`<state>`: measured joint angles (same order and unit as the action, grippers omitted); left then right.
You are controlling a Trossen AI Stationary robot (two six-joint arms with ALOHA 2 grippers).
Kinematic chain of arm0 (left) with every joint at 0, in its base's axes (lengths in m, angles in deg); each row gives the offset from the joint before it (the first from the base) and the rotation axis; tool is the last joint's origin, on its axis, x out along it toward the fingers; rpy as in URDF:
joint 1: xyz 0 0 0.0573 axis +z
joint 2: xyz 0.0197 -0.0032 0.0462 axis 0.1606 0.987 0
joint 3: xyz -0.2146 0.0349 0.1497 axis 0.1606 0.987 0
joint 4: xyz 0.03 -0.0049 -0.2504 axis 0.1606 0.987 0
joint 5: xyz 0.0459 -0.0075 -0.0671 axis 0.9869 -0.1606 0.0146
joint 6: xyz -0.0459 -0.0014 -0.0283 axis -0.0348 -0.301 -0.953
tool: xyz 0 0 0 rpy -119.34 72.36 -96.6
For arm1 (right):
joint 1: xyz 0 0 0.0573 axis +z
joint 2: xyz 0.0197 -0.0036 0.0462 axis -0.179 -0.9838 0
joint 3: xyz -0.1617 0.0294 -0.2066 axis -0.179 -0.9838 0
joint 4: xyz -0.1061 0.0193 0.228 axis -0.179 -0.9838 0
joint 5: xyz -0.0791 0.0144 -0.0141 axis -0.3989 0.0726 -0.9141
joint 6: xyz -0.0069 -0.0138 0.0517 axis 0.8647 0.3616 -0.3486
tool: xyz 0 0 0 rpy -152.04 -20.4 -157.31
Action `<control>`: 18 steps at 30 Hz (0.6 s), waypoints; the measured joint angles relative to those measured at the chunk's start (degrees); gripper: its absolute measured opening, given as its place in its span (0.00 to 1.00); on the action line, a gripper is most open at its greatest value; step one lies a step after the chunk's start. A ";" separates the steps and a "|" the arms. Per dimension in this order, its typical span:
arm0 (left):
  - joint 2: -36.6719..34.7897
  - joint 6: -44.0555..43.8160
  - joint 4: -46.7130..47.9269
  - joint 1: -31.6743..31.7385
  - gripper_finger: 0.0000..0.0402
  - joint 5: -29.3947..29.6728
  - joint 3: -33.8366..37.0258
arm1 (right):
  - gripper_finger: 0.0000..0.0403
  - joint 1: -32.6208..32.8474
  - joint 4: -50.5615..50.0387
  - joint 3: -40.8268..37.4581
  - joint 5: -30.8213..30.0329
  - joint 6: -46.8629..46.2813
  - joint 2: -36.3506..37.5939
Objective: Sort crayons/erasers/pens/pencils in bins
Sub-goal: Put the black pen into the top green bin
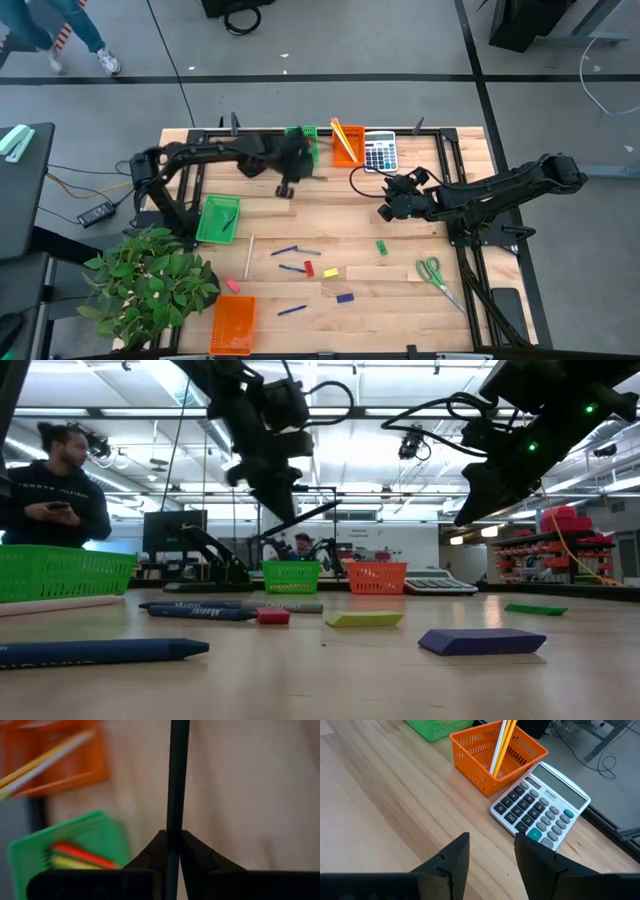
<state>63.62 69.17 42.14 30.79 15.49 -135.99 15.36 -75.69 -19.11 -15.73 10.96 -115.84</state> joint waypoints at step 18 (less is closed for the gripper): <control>3.27 -30.83 -15.99 17.76 0.10 -0.66 1.49 | 0.40 0.01 -0.05 -0.02 0.00 0.57 0.00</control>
<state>66.90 38.34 26.16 48.55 14.82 -134.50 15.37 -75.74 -19.14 -15.73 11.53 -115.84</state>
